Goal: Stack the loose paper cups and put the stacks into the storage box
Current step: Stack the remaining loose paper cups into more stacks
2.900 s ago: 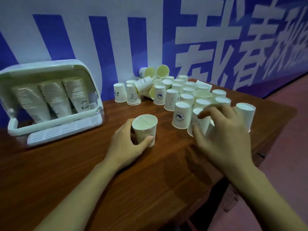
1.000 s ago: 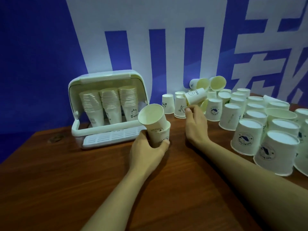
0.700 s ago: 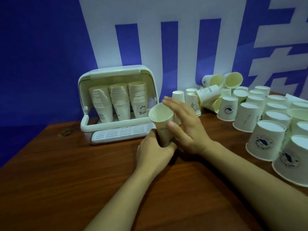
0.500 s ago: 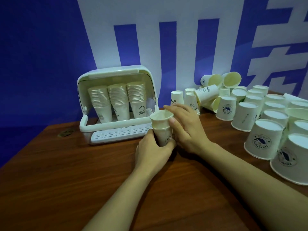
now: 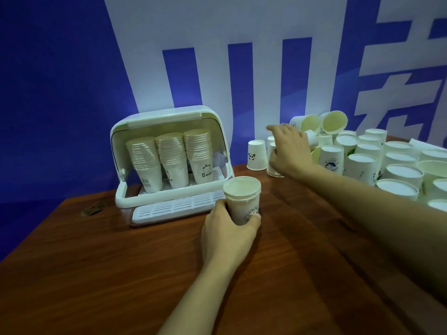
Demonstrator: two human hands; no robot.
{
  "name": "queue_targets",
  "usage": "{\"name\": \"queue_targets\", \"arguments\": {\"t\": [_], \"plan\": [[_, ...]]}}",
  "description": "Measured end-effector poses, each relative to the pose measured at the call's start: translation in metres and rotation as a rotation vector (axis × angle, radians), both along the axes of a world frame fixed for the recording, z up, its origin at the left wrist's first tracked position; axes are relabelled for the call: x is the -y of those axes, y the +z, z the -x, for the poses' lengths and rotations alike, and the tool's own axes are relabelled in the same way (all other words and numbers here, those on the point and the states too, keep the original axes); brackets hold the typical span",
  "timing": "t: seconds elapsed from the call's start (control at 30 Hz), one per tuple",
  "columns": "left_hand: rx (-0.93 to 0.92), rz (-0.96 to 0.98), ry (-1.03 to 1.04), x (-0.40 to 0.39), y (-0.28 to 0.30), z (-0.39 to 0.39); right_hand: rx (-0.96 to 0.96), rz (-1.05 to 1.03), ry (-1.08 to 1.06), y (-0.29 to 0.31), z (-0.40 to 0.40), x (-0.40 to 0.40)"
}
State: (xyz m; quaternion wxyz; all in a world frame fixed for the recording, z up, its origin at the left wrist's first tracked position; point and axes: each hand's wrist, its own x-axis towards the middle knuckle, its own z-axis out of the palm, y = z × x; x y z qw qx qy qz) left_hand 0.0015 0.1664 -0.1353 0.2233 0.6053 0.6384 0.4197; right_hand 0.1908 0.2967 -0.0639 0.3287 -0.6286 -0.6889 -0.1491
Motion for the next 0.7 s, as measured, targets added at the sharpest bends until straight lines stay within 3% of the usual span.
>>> {"name": "queue_targets", "arguments": {"t": [0.13, 0.23, 0.3, 0.43, 0.53, 0.6, 0.7], "plan": [[-0.004, -0.004, 0.001, 0.000, -0.001, 0.001, 0.279, 0.225, -0.306, -0.004, -0.042, -0.037], [-0.015, -0.003, 0.005, -0.002, 0.000, 0.000, 0.409, 0.122, -0.413, -0.009, -0.047, -0.036], [-0.017, 0.006, 0.006, -0.001, 0.000, 0.000, 0.390, 0.063, -0.409, -0.002, -0.045, -0.027], [-0.021, 0.009, 0.007, 0.000, 0.002, 0.000, 0.223, -0.198, -0.257, 0.022, -0.029, 0.016], [-0.019, 0.008, 0.010, 0.002, 0.003, -0.001, -0.041, -0.428, 0.173, 0.027, 0.005, 0.068], [-0.002, 0.008, 0.001, 0.003, 0.004, -0.001, -0.300, -0.340, 0.369, 0.019, 0.032, 0.101], [0.002, -0.003, -0.013, 0.005, 0.004, 0.000, -0.501, -0.103, 0.409, -0.002, 0.049, 0.118]]}}
